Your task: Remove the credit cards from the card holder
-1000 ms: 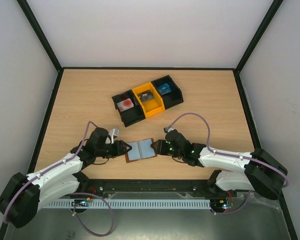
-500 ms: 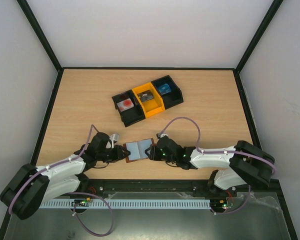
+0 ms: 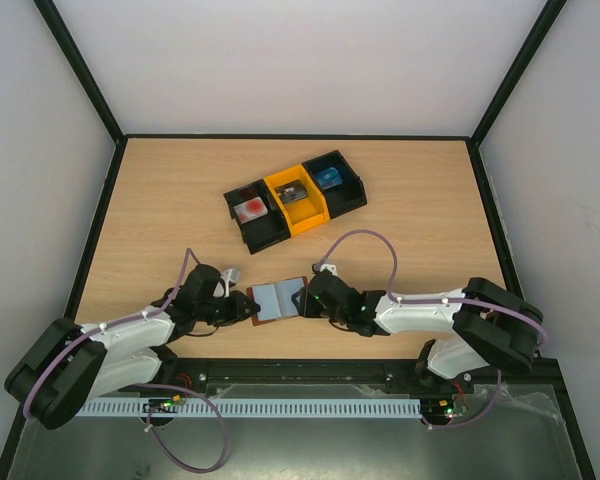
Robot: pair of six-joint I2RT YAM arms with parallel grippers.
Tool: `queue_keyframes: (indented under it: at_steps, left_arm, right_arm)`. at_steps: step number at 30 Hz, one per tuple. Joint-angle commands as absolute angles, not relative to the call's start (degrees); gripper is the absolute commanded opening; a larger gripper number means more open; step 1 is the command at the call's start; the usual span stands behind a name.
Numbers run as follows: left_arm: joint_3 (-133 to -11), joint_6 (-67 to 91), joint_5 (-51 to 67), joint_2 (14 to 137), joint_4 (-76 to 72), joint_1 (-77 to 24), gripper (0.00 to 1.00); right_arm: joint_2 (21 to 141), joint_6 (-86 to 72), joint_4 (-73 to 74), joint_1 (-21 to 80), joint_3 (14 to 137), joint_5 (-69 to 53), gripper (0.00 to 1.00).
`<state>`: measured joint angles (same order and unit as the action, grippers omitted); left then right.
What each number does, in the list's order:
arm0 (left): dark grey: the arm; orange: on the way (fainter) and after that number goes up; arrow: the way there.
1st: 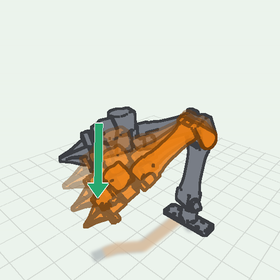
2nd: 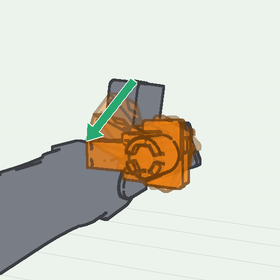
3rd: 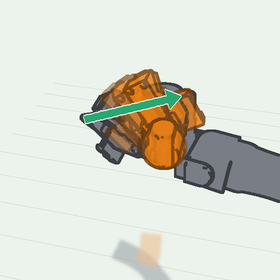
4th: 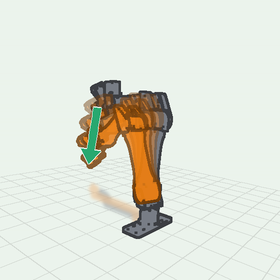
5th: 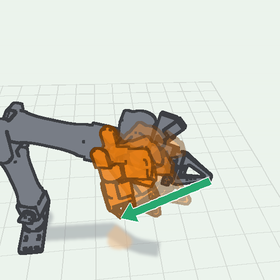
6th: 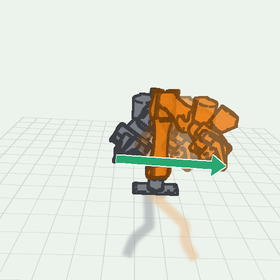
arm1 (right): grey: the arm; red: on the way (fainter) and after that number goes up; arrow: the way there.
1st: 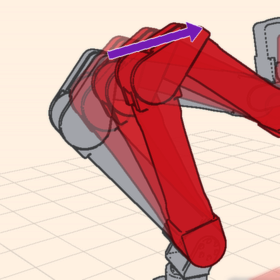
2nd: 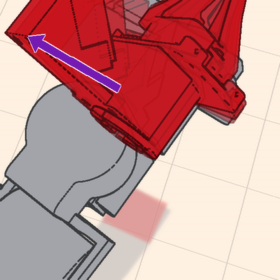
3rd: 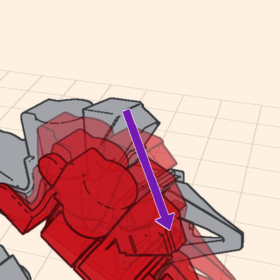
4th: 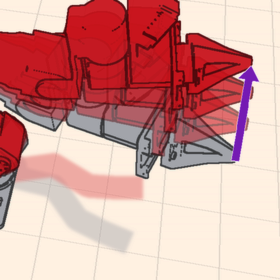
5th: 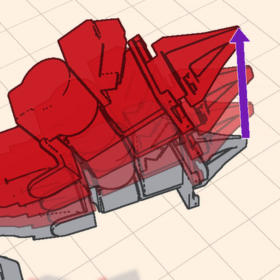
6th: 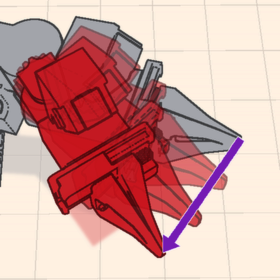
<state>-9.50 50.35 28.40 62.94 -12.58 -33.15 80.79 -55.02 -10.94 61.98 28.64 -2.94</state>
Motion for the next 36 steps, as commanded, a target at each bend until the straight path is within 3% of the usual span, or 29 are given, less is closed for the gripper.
queue_keyframes:
  at_steps: [1, 7, 16, 23, 30, 36]
  left_arm:
    - [-9.45, 49.79, 28.67, 64.18, -14.18, -33.31, 0.15]
    - [-9.67, 49.57, 29.58, 66.92, -15.53, -33.35, 0.03]
    - [-9.73, 49.66, 29.98, 67.87, -16.08, -33.33, 0.03]
    - [-9.85, 49.31, 30.05, 68.44, -15.96, -33.32, 0.03]
    - [-9.51, 49.22, 29.71, 68.54, -15.90, -33.34, 0.03]
    - [-9.64, 49.39, 29.79, 68.34, -15.87, -33.37, 0.03]
  right_arm:
    - [83.19, -53.62, -8.71, 62.41, 29.71, 0.03, 0.42]
    - [87.17, -53.86, -13.87, 62.40, 29.07, -3.41, 0.42]
    - [87.47, -53.17, -15.35, 62.58, 30.48, -6.17, 0.25]
    - [87.59, -54.03, -19.35, 62.58, 30.19, -8.29, 0.23]
    - [87.27, -54.48, -21.30, 62.60, 29.55, -8.35, 0.03]
    - [86.21, -54.22, -19.97, 62.60, 29.05, -5.76, 0.02]
